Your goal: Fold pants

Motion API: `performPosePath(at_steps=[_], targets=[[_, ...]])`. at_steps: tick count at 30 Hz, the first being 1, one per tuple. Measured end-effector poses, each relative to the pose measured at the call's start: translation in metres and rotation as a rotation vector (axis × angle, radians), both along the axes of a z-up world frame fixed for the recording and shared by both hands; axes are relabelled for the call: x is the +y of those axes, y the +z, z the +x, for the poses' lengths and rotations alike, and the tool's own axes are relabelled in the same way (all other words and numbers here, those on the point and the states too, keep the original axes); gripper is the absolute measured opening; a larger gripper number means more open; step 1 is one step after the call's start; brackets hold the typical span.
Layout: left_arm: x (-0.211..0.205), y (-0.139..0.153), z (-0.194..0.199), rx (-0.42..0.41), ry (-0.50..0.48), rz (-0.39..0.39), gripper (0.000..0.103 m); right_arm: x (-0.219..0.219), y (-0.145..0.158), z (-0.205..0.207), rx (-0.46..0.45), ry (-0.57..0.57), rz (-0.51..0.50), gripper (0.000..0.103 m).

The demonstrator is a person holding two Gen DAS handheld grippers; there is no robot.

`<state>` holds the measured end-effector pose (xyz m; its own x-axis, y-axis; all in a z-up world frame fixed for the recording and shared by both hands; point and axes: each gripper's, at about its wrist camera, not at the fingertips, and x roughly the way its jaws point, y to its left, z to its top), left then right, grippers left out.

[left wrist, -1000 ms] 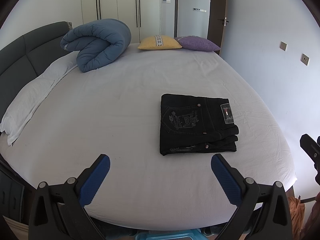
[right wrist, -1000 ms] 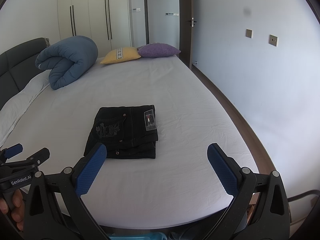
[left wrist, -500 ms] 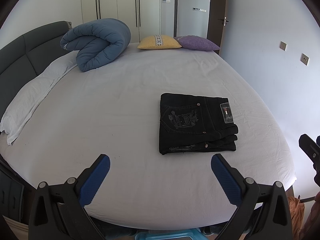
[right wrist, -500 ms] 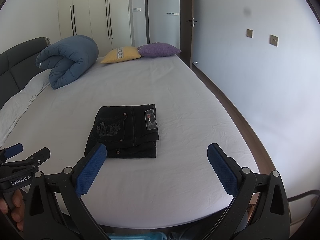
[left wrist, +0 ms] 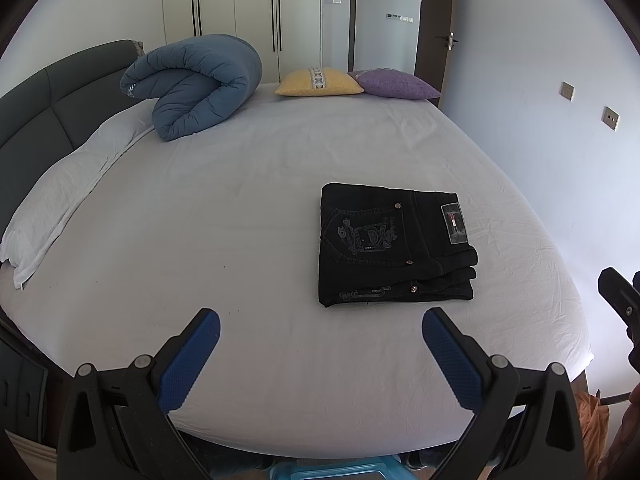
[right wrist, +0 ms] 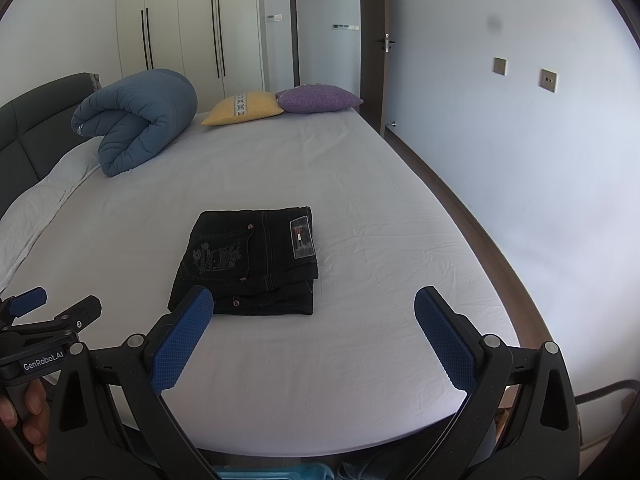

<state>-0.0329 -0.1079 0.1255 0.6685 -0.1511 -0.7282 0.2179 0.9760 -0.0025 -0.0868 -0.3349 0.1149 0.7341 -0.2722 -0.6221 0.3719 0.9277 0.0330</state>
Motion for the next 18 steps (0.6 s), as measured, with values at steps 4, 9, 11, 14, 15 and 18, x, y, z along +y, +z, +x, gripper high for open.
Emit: performPosePath(at_steps=[4,9,11,14,15,18], targets=[[-0.0003,-0.0019,-0.0016,0.004,0.001,0.0,0.103,-0.0001,-0.0013,-0.0003,0.001,0.001,0.0,0.103],[-0.0005,-0.0024,-0.0018,0.007,0.002,-0.001,0.103,-0.0005,-0.0016,-0.0006,0.001,0.001,0.0,0.103],[-0.0006,-0.0024,-0.002,0.007,0.002,-0.001,0.103,-0.0004,-0.0011,-0.0006,0.003,0.001,0.0,0.103],[-0.0004,-0.0025,-0.0022,0.007,0.003,-0.004,0.103,0.0001,-0.0035,-0.0013,0.005,0.001,0.003,0.103],[-0.0005,-0.0023,-0.002,0.004,0.0,-0.003,0.103,0.0008,-0.0036,-0.0016,0.004,-0.001,0.002,0.103],[-0.0022,-0.0024,-0.0032,-0.007,0.002,0.005,0.103,0.0007,-0.005,-0.0029,0.003,0.0,0.001,0.103]])
